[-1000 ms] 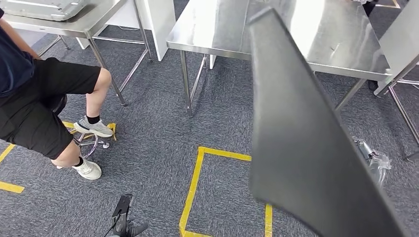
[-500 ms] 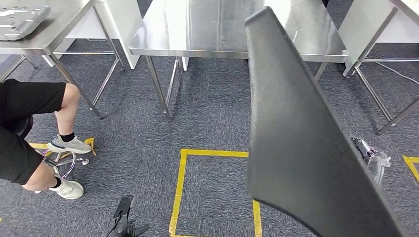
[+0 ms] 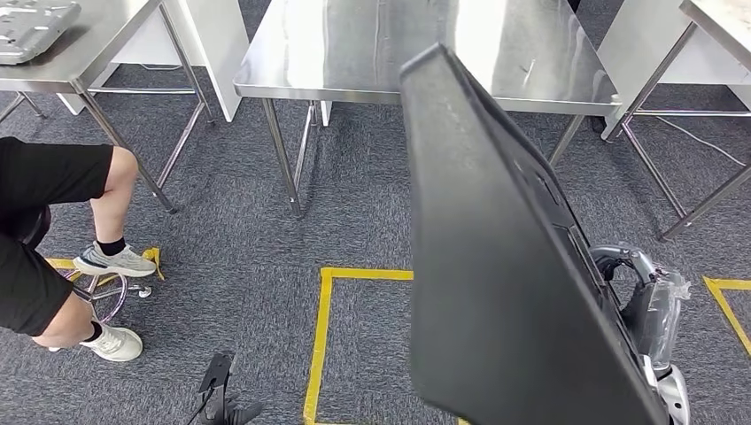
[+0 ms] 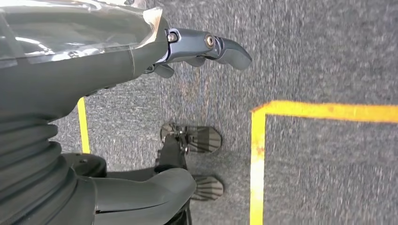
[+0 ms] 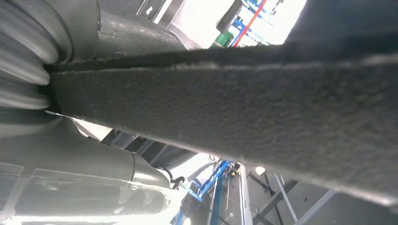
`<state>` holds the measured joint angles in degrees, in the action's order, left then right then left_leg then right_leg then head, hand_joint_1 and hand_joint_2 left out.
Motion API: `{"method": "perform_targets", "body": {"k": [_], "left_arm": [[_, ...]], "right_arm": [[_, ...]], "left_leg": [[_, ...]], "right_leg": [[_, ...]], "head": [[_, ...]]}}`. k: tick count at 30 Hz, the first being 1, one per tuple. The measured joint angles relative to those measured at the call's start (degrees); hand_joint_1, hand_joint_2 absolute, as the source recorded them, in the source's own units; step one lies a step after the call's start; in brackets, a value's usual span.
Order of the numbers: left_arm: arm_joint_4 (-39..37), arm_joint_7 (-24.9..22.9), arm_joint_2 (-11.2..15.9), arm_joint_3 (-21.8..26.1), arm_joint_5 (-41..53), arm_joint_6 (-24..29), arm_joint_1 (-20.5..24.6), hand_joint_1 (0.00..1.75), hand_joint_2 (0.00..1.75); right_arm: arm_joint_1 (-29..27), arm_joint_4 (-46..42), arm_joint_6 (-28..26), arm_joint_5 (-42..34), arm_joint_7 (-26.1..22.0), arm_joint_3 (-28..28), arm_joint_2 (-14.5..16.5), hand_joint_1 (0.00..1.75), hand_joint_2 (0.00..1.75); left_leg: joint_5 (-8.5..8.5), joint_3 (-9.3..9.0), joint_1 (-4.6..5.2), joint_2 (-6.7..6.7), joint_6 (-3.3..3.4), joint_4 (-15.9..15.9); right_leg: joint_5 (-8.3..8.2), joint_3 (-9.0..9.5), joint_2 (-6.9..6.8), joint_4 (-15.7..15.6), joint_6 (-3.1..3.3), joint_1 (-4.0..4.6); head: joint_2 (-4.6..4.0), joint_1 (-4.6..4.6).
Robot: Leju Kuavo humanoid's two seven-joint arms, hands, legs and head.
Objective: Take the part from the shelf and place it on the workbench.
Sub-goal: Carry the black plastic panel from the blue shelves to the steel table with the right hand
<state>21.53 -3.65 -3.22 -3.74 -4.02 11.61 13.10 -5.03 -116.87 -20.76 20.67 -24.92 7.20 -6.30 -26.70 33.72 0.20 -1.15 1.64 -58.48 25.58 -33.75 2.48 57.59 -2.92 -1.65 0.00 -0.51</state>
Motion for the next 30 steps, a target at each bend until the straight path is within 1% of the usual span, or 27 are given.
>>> {"method": "perform_targets", "body": {"k": [6,13,19,30], "left_arm": [[0.0,0.0,-0.1,0.2,0.0,0.0,0.0,0.00,1.75],[0.1,0.6,-0.2,0.6,0.3,1.1,0.0,0.00,1.75],[0.5,0.9,-0.4,0.6,1.2,1.8,-0.1,0.00,1.75],[0.5,0.9,-0.6,1.1,1.7,2.2,-0.1,0.00,1.75]], "right_arm": [[0.0,0.0,0.7,-1.1,-0.1,0.2,-0.1,1.75,1.75],[0.2,0.0,3.3,-3.7,0.0,0.5,-0.1,1.75,1.75],[0.3,0.0,3.3,-2.3,0.1,0.6,-0.1,1.75,1.75],[0.5,0.0,3.4,-2.0,0.4,0.8,-0.3,1.75,1.75]], "left_leg": [[-0.01,0.09,0.19,0.01,0.32,-0.1],[-0.01,0.09,0.14,0.03,0.32,0.0],[0.00,0.09,0.08,0.03,0.32,0.0],[0.00,0.11,0.09,0.03,0.33,0.0]], "right_leg": [[-0.18,-0.02,0.00,-0.2,-0.42,-0.15],[-0.18,-0.06,0.00,-0.2,-0.45,-0.11],[-0.18,-0.07,0.00,-0.1,-0.45,-0.05],[-0.18,-0.07,0.00,-0.1,-0.45,-0.05]], "head": [[0.00,-0.03],[0.00,-0.05],[0.00,-0.04],[0.00,-0.03]]}}
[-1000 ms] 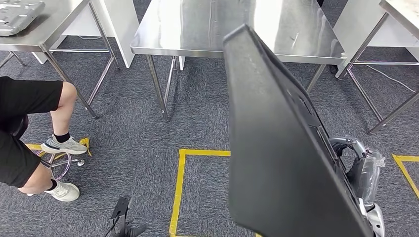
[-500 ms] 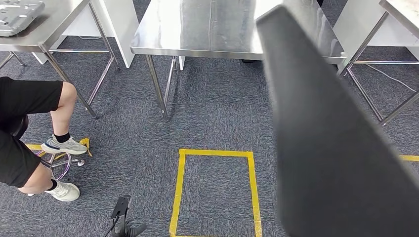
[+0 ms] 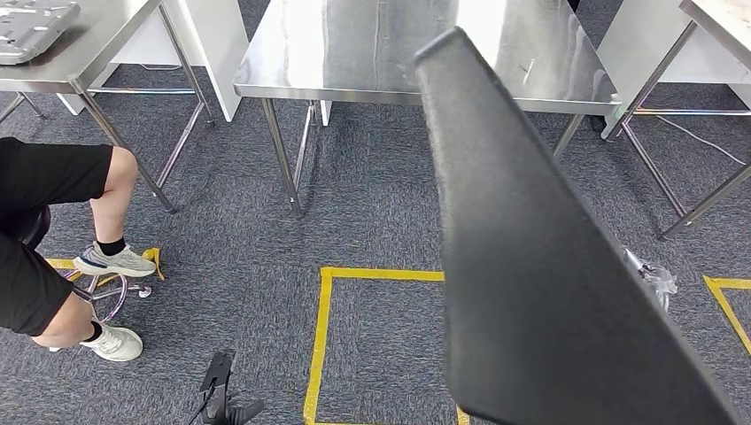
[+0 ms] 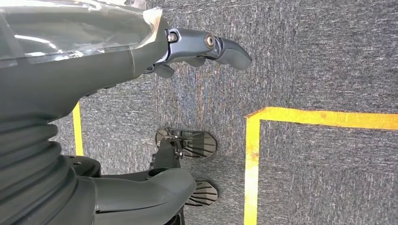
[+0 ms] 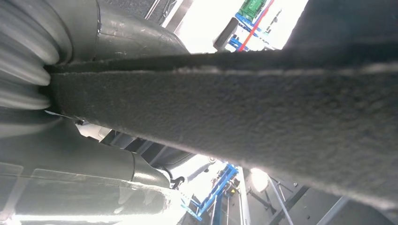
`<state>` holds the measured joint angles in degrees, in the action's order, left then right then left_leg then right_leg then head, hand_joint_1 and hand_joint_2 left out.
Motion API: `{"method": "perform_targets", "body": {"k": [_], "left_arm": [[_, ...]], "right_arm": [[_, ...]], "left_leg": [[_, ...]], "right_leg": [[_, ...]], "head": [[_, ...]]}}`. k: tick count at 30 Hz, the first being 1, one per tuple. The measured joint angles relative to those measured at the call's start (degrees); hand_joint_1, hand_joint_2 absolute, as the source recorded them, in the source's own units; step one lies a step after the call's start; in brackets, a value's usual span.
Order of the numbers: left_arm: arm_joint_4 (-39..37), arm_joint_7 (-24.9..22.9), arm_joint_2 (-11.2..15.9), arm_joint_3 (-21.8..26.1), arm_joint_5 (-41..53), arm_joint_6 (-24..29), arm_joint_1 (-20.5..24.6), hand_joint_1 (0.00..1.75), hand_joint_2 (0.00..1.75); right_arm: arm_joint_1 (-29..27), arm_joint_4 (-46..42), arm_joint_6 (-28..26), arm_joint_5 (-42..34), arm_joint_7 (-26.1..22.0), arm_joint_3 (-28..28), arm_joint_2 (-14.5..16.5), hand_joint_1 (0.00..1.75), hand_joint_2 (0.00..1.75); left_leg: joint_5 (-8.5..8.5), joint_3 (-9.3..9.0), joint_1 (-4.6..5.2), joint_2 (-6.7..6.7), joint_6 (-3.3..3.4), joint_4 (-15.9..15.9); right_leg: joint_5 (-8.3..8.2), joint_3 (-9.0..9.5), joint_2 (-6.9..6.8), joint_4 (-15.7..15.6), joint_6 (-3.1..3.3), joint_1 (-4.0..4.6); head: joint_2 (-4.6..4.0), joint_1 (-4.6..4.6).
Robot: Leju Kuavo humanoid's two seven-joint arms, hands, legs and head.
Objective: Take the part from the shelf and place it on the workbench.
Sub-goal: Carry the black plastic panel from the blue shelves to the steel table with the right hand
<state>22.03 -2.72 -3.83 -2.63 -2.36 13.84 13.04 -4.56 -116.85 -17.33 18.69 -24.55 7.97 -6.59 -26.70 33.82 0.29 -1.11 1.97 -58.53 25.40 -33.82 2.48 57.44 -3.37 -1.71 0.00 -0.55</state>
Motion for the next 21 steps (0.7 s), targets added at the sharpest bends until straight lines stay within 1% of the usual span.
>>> {"method": "perform_targets", "body": {"k": [19,21], "left_arm": [[0.0,0.1,0.0,0.9,0.0,0.0,0.0,0.00,1.75],[0.0,0.1,0.0,1.0,0.0,0.0,0.0,0.00,1.75]], "right_arm": [[0.4,0.3,0.1,0.0,0.0,0.3,-0.3,1.75,1.75],[0.5,0.4,0.1,0.0,0.0,0.3,-0.3,1.75,1.75]], "left_leg": [[-0.01,0.02,0.01,0.00,0.01,0.0],[-0.05,0.04,0.14,0.02,0.50,-0.1]], "right_leg": [[-0.02,0.02,0.00,0.0,-0.01,-0.01],[-0.25,0.11,0.05,-0.4,-0.44,-0.36]], "head": [[0.00,-0.01],[0.00,-0.05]]}}
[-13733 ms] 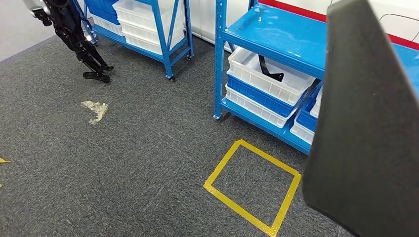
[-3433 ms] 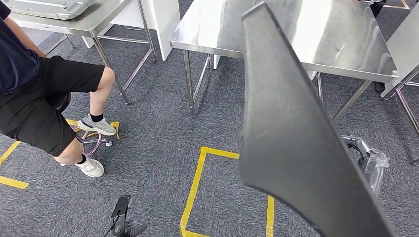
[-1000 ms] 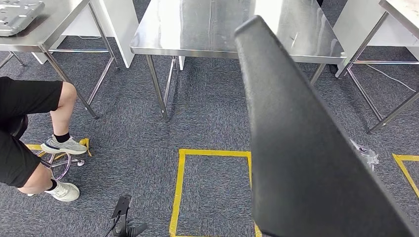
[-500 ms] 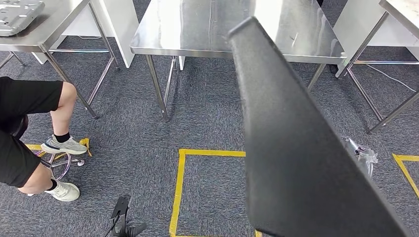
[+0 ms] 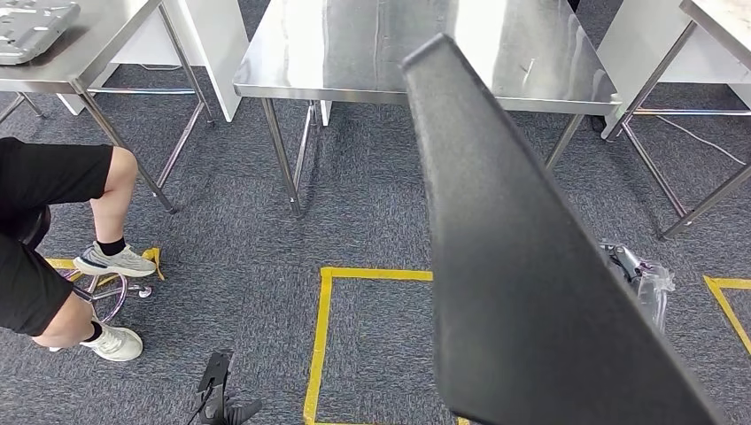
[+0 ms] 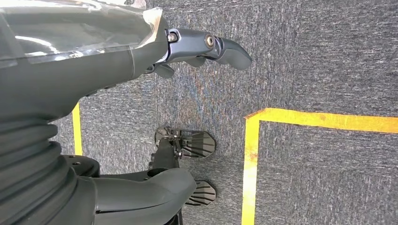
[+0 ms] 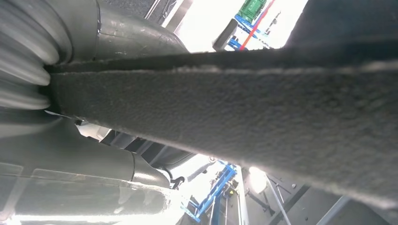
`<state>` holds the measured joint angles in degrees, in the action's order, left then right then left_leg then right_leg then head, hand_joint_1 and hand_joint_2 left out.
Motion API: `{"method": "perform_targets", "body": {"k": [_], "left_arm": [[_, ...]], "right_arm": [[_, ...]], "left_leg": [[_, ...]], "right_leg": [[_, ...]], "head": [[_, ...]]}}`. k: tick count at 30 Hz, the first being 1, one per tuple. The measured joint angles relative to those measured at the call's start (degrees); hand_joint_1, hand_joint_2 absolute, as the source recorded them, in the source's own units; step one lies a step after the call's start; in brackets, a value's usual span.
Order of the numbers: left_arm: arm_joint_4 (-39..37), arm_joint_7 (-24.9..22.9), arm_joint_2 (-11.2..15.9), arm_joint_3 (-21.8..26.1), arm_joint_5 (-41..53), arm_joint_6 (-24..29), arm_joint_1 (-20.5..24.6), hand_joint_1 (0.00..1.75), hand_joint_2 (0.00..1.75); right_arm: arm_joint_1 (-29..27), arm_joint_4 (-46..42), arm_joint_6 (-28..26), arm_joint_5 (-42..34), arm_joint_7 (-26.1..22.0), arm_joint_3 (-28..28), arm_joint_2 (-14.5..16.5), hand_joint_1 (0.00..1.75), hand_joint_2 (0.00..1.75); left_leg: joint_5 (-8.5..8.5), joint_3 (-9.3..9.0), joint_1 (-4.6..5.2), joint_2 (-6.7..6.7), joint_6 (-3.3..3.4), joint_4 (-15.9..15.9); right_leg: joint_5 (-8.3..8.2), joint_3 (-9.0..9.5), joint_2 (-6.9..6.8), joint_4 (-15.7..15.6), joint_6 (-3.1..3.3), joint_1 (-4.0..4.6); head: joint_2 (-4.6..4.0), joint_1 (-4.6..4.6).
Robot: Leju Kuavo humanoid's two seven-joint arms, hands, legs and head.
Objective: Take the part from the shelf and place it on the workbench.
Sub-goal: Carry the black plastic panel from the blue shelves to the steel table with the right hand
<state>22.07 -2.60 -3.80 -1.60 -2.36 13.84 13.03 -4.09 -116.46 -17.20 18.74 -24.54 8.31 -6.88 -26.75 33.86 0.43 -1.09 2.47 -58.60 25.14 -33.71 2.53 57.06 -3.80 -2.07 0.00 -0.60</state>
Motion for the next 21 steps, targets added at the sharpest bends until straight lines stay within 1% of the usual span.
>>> {"method": "perform_targets", "body": {"k": [2,3,4,6,7,8,9,10,11,12,13,14,15,16,17,18,19,21], "left_arm": [[0.2,0.0,-0.1,0.1,0.0,0.0,0.0,0.00,1.75],[0.3,0.0,-0.1,0.1,0.1,0.0,0.0,0.00,1.75],[0.4,0.1,-0.2,0.2,0.1,0.0,0.0,0.00,1.75],[0.4,0.1,-0.2,0.2,0.2,0.0,-0.1,0.00,1.75],[0.4,0.1,-0.2,0.2,0.2,0.0,-0.2,0.00,1.75],[0.4,0.1,-0.2,0.2,0.2,0.0,-0.2,0.00,1.75],[0.4,0.1,-0.2,0.2,0.2,0.0,-0.3,0.00,1.75],[0.4,0.1,-0.2,0.2,0.2,0.0,-0.3,0.00,1.75],[0.4,0.1,-0.2,0.2,0.2,0.0,-0.3,0.00,1.75],[0.4,0.1,-0.2,0.2,0.2,0.0,-0.3,0.00,1.75],[0.4,0.1,-0.2,0.3,0.2,0.0,-0.2,0.00,1.75],[0.4,0.1,-0.1,0.3,0.2,0.0,-0.2,0.00,1.75],[0.4,0.1,-0.1,0.3,0.3,0.1,-0.3,0.00,1.75],[0.4,0.1,-0.1,0.3,0.3,0.1,-0.2,0.00,1.75],[0.4,0.1,-0.1,0.3,0.3,0.1,-0.2,0.00,1.75],[0.4,0.1,-0.1,0.3,0.3,0.1,-0.2,0.00,1.75],[0.4,0.1,-0.1,0.3,0.3,0.1,-0.2,0.00,1.75],[0.4,0.1,-0.2,0.3,0.4,0.1,-0.2,0.00,1.75]], "right_arm": [[0.1,0.0,0.0,0.1,0.0,0.0,0.0,1.75,1.75],[0.1,0.1,0.0,0.1,0.0,0.0,-0.1,1.75,1.75],[0.2,0.1,0.0,0.2,0.0,0.1,-0.1,1.75,1.75],[0.3,0.2,0.0,0.2,-0.1,0.1,-0.2,1.75,1.75],[0.3,0.3,0.0,0.2,-0.1,0.1,-0.3,1.75,1.75],[0.2,0.5,0.0,0.2,-0.1,0.1,-0.3,1.75,1.75],[0.2,0.6,0.0,0.2,-0.1,0.1,-0.3,1.75,1.75],[0.2,0.7,0.0,0.2,-0.1,0.1,-0.4,1.75,1.75],[0.3,0.7,0.0,0.2,-0.1,0.1,-0.4,1.75,1.75],[0.3,0.7,0.0,0.2,-0.1,0.2,-0.4,1.75,1.75],[0.3,0.8,0.0,0.2,-0.1,0.2,-0.4,1.75,1.75],[0.3,0.8,0.0,0.2,-0.1,0.2,-0.4,1.75,1.75],[0.3,0.9,0.0,0.2,-0.1,0.2,-0.4,1.75,1.75],[0.3,0.9,0.0,0.2,-0.1,0.2,-0.4,1.75,1.75],[0.3,0.9,0.0,0.2,-0.1,0.2,-0.4,1.75,1.75],[0.3,0.9,0.0,0.2,-0.1,0.2,-0.4,1.75,1.75],[0.3,0.9,0.0,0.2,-0.1,0.2,-0.4,1.75,1.75],[0.3,0.9,0.0,0.2,-0.1,0.3,-0.4,1.75,1.75]], "left_leg": [[0.53,-0.47,-0.24,0.27,0.90,1.0],[0.91,-0.79,-0.41,0.50,1.24,1.7],[1.24,-1.08,-0.58,0.74,1.51,2.3],[1.35,-1.17,-0.52,1.20,1.66,2.6],[1.31,-1.14,-0.49,1.40,1.61,2.6],[1.25,-1.13,-0.49,1.56,1.49,2.5],[1.17,-1.15,-0.56,1.66,1.31,2.4],[1.01,-1.18,-0.68,1.71,1.02,2.2],[0.74,-1.17,-0.75,1.73,0.57,1.9],[0.40,-1.09,-0.71,1.73,0.08,1.4],[0.11,-0.99,-0.61,1.73,-0.38,1.0],[-0.09,-0.92,-0.50,1.75,-0.75,0.8],[-0.16,-0.90,-0.48,1.79,-0.99,0.8],[-0.22,-0.89,-0.60,1.82,-1.21,0.8],[-0.56,-0.70,-0.76,1.80,-1.47,0.4],[-1.41,-0.11,-0.90,1.72,-1.76,-0.8],[-2.82,1.10,-1.00,1.62,-2.04,-3.2],[-6.16,4.94,-1.04,1.49,-2.43,-10.7]], "right_leg": [[0.03,-0.22,-0.28,0.1,-0.45,-0.09],[0.68,-0.84,-0.67,1.2,-0.28,0.10],[1.89,-2.07,-1.10,3.7,0.06,0.25],[5.17,-5.74,-1.62,11.4,0.80,0.36],[6.31,-7.36,-1.67,14.8,0.84,0.37],[6.58,-8.00,-1.75,16.1,0.61,0.32],[5.89,-7.40,-1.89,15.1,0.16,0.23],[4.48,-5.64,-2.14,11.7,-0.43,0.09],[3.09,-3.43,-2.57,7.5,-0.88,-0.06],[2.01,-1.48,-2.80,4.0,-1.00,-0.10],[1.45,-0.24,-2.90,1.8,-0.77,-0.09],[1.39,0.19,-2.87,1.1,-0.34,0.01],[1.39,0.21,-2.61,1.2,0.17,0.13],[1.39,0.17,-2.48,1.4,0.64,0.03],[1.40,0.20,-2.40,1.4,0.97,-0.05],[1.41,0.28,-2.34,1.3,1.39,-0.18],[1.43,0.37,-2.30,1.3,1.70,-0.29],[1.58,0.44,-2.25,1.3,2.11,-0.19]], "head": [[0.00,0.03],[0.00,0.10],[0.00,0.21],[0.00,0.34],[0.00,0.38],[0.00,0.37],[0.00,0.38],[0.00,0.39],[0.00,0.42],[0.00,0.48],[0.00,0.48],[0.00,0.45],[0.00,0.39],[0.00,0.29],[0.00,0.23],[0.00,0.15],[0.00,0.07],[0.00,-0.07]]}}
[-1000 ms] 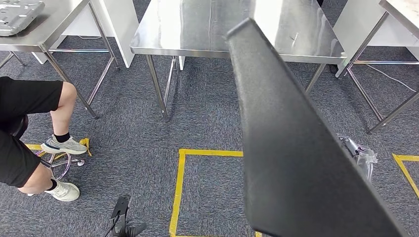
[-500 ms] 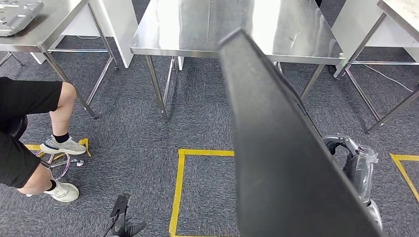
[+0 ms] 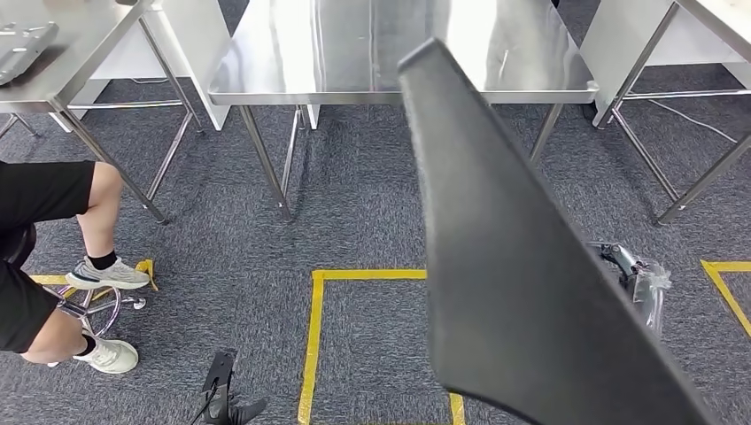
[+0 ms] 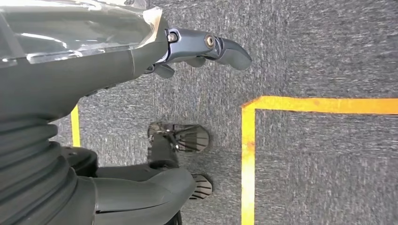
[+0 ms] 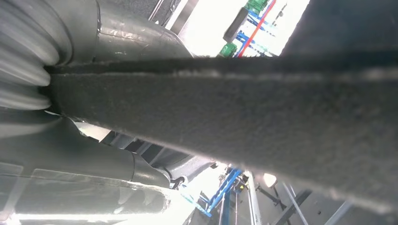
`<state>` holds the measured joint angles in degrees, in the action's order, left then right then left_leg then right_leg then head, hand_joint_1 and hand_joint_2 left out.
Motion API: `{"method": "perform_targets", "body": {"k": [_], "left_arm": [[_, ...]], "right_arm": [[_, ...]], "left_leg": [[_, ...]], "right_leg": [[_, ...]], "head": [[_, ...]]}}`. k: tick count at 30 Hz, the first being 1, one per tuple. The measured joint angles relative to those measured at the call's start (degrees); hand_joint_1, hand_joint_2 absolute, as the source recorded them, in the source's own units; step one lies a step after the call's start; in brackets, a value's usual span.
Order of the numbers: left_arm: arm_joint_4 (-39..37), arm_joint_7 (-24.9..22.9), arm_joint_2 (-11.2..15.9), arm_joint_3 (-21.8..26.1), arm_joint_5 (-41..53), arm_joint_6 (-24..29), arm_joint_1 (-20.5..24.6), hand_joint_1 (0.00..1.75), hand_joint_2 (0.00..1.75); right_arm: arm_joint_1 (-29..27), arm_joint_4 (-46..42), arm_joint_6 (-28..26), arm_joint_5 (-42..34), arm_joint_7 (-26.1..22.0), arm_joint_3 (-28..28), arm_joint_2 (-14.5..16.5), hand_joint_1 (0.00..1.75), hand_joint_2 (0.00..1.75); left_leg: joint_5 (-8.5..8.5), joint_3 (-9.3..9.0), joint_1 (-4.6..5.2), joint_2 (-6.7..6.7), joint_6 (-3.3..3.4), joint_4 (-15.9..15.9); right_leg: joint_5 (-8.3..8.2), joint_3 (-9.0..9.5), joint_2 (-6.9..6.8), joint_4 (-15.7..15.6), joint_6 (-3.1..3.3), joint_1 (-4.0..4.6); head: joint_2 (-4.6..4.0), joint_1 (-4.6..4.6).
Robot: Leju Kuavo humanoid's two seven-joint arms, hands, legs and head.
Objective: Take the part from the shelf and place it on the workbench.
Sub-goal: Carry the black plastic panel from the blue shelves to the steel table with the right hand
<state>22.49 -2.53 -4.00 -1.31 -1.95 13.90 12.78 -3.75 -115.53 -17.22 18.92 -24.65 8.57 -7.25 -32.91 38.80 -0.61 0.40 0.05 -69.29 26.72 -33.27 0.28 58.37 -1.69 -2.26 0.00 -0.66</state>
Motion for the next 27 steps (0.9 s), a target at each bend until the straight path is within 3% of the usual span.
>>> {"method": "perform_targets", "body": {"k": [1,2,3,6,8,11,13,15,16,17,18,20,21,23,24,27], "left_arm": [[0.0,0.0,0.0,0.0,0.0,0.0,-0.1,0.00,1.75],[0.0,0.0,0.0,0.0,0.0,0.0,-0.2,0.00,1.75],[0.0,0.0,0.0,0.0,0.0,0.0,-0.2,0.00,1.75],[0.0,0.0,0.0,0.1,0.0,0.0,-0.1,0.00,1.75],[0.0,0.0,0.1,0.2,0.0,0.0,0.0,0.00,1.75],[0.0,0.0,0.0,0.3,0.0,0.0,0.0,0.00,1.75],[0.1,0.0,0.0,0.4,0.0,0.0,0.2,0.00,1.75],[0.1,0.0,0.0,0.5,0.0,0.0,0.2,0.00,1.75],[0.1,0.0,0.0,0.5,0.0,0.0,0.1,0.00,1.75],[0.1,0.0,-0.1,0.5,0.0,0.0,0.0,0.00,1.75],[0.1,0.0,-0.1,0.5,0.0,0.0,0.0,0.00,1.75],[0.1,0.0,-0.1,0.5,0.0,0.0,0.0,0.00,1.75],[0.1,0.0,-0.1,0.5,0.0,0.0,0.0,0.00,1.75],[0.1,0.0,-0.1,0.5,0.0,0.0,0.0,0.00,1.75],[0.1,0.0,-0.1,0.5,0.0,0.0,0.0,0.00,1.75],[0.1,0.0,-0.1,0.5,0.0,0.1,0.2,0.00,1.75]], "right_arm": [[0.0,0.0,0.0,0.0,0.0,0.0,0.0,1.75,1.75],[0.0,0.1,0.0,0.0,0.0,0.0,0.0,1.75,1.75],[0.0,0.2,0.0,0.0,0.0,0.1,0.0,1.75,1.75],[0.0,0.2,0.0,-0.1,-0.1,0.1,0.0,1.75,1.75],[0.0,0.2,0.0,-0.1,-0.1,0.1,0.0,1.75,1.75],[0.0,0.2,0.0,-0.1,-0.1,0.1,0.0,1.75,1.75],[0.1,0.2,0.0,-0.1,-0.1,0.2,-0.1,1.75,1.75],[0.0,0.3,0.0,-0.1,-0.2,0.3,-0.2,1.75,1.75],[0.0,0.4,0.0,-0.1,-0.2,0.3,-0.2,1.75,1.75],[0.0,0.4,0.0,-0.1,-0.2,0.3,-0.2,1.75,1.75],[-0.1,0.5,0.0,-0.1,-0.2,0.3,-0.2,1.75,1.75],[0.0,0.6,0.0,-0.1,-0.2,0.4,-0.2,1.75,1.75],[0.1,0.6,0.0,-0.1,-0.2,0.4,-0.3,1.75,1.75],[0.1,0.6,0.0,-0.1,-0.2,0.5,-0.3,1.75,1.75],[0.2,0.6,0.0,-0.1,-0.2,0.5,-0.3,1.75,1.75],[0.2,0.7,0.0,-0.1,-0.3,0.6,-0.3,1.75,1.75]], "left_leg": [[-0.86,1.81,-0.01,0.00,-0.07,-3.1],[-0.64,2.81,-0.01,-0.01,-0.03,-4.5],[0.75,2.68,-0.01,-0.01,0.10,-3.5],[6.38,-2.15,0.06,-0.44,0.81,7.4],[6.94,-3.85,0.35,-0.76,1.09,10.8],[7.08,-4.40,0.51,-0.68,1.95,11.4],[7.34,-5.00,0.29,-0.52,2.72,12.2],[7.23,-5.17,0.44,-0.44,3.12,12.2],[7.14,-5.21,0.53,-0.44,3.22,12.2],[7.05,-5.29,0.61,-0.45,3.28,12.2],[6.94,-5.44,0.65,-0.48,3.27,12.2],[6.58,-5.82,0.68,-0.56,3.03,12.1],[6.27,-5.93,0.83,-0.60,2.79,11.9],[5.77,-6.00,1.10,-0.59,2.29,11.7],[5.59,-6.03,1.17,-0.55,2.06,11.7],[4.36,-5.48,0.84,-0.50,1.13,10.1]], "right_leg": [[0.06,0.04,0.06,0.0,0.07,0.06],[0.13,0.11,0.15,0.0,0.15,0.10],[0.20,0.26,0.26,0.0,0.21,0.13],[0.53,0.68,0.56,0.0,0.07,0.29],[0.63,0.56,0.68,-0.1,-0.41,0.47],[0.86,0.32,0.59,0.0,-1.43,0.52],[2.60,-1.60,0.35,3.9,-1.34,0.70],[5.38,-5.70,0.26,11.7,-0.89,0.74],[6.22,-7.61,0.25,14.9,-0.92,0.76],[6.19,-8.58,0.25,16.2,-1.16,0.77],[5.24,-8.37,0.23,15.1,-1.56,0.78],[1.70,-4.95,-0.08,7.4,-2.28,0.80],[0.24,-3.07,-0.25,3.5,-2.24,0.93],[-1.00,-1.11,-0.45,-0.4,-1.52,1.21],[-0.96,-0.98,-0.34,-0.5,-1.06,1.35],[-0.74,-0.26,-0.17,-0.8,0.18,0.70]], "head": [[0.00,-0.01],[0.00,-0.01],[0.00,-0.01],[0.00,0.02],[0.00,0.05],[0.00,0.07],[0.00,0.30],[0.00,0.50],[0.00,0.54],[0.00,0.54],[0.00,0.56],[0.00,0.63],[0.00,0.67],[0.00,0.62],[0.00,0.57],[0.00,0.35]]}}
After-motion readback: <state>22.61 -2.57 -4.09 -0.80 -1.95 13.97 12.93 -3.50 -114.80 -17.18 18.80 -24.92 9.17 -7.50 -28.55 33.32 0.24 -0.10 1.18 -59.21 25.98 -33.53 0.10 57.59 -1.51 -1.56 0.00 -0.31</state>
